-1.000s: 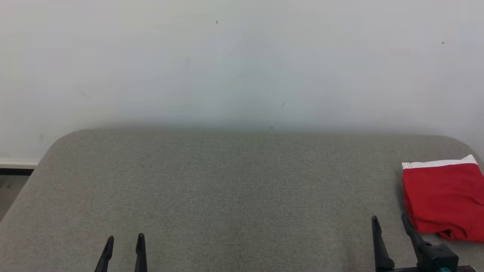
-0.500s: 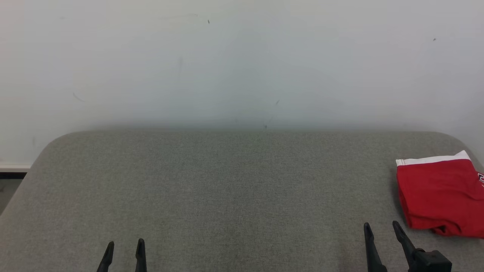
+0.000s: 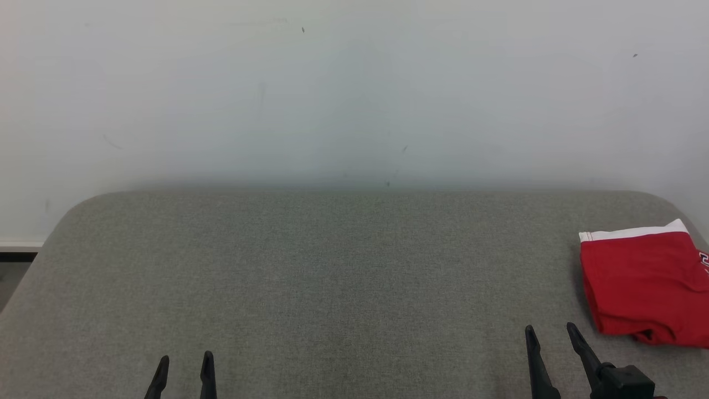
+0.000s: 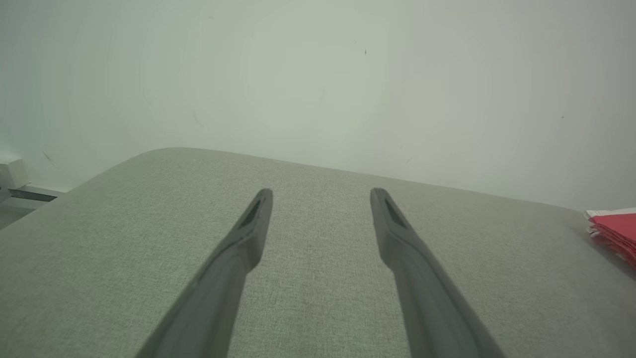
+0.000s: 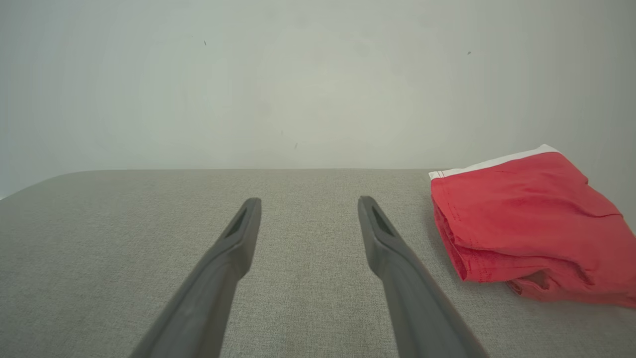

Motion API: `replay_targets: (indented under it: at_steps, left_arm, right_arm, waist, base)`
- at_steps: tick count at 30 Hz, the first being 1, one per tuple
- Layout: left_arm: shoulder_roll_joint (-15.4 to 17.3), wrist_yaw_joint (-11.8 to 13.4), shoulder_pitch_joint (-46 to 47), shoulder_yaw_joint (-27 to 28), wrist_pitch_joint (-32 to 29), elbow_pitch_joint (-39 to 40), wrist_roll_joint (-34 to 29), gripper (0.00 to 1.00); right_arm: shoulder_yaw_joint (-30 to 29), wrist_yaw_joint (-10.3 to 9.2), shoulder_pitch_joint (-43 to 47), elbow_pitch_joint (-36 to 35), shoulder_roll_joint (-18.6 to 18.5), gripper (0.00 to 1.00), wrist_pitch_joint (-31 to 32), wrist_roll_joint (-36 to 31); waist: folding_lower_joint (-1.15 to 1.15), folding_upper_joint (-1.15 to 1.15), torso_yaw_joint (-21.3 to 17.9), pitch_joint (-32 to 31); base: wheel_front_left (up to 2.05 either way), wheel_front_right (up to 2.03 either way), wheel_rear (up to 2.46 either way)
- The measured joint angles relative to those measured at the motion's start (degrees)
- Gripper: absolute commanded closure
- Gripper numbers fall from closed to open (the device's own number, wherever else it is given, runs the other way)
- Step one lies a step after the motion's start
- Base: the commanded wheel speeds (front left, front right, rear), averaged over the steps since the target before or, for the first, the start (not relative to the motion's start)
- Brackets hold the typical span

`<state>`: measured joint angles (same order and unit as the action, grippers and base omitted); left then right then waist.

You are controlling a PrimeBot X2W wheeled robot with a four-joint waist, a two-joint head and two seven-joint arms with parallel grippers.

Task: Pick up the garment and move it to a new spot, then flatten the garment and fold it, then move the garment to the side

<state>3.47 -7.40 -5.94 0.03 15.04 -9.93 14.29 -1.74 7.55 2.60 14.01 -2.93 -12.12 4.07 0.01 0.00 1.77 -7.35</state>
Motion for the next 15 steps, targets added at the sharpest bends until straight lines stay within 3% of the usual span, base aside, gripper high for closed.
replay_targets:
  at_steps: [3, 4, 10, 15]
  left_arm:
    - [0.0, 0.0, 0.0, -0.4, 0.0, -0.1, 0.0, 0.0]
    - [0.0, 0.0, 0.0, -0.5, 0.0, -0.4, 0.0, 1.0]
    - [0.0, 0.0, -1.2, -0.4, -0.3, -3.5, 0.1, 1.0]
    - [0.0, 0.0, -1.0, 0.0, -2.1, -4.1, 4.9, 1.0]
  right_arm:
    - [-0.1, 0.0, 0.0, 0.0, 0.0, 0.0, 0.0, 0.1]
    - [-0.1, 0.0, 0.1, 0.3, 0.0, 1.0, 0.0, 0.1]
    - [-0.1, 0.0, 2.2, 3.6, 0.2, 1.0, 0.6, 0.3]
    - [-0.6, 0.0, 2.1, 3.6, 0.2, 1.0, 1.6, 5.8]
  waist:
    - [0.0, 0.0, 0.1, 0.0]
    - [0.0, 0.0, 0.2, 0.0]
    - [0.0, 0.0, 0.2, 0.0]
    - [0.0, 0.0, 0.1, 0.3]
  base:
    - [0.0, 0.0, 0.0]
    - [0.0, 0.0, 0.0]
    - [0.0, 0.0, 0.0]
    - [0.0, 0.0, 0.0]
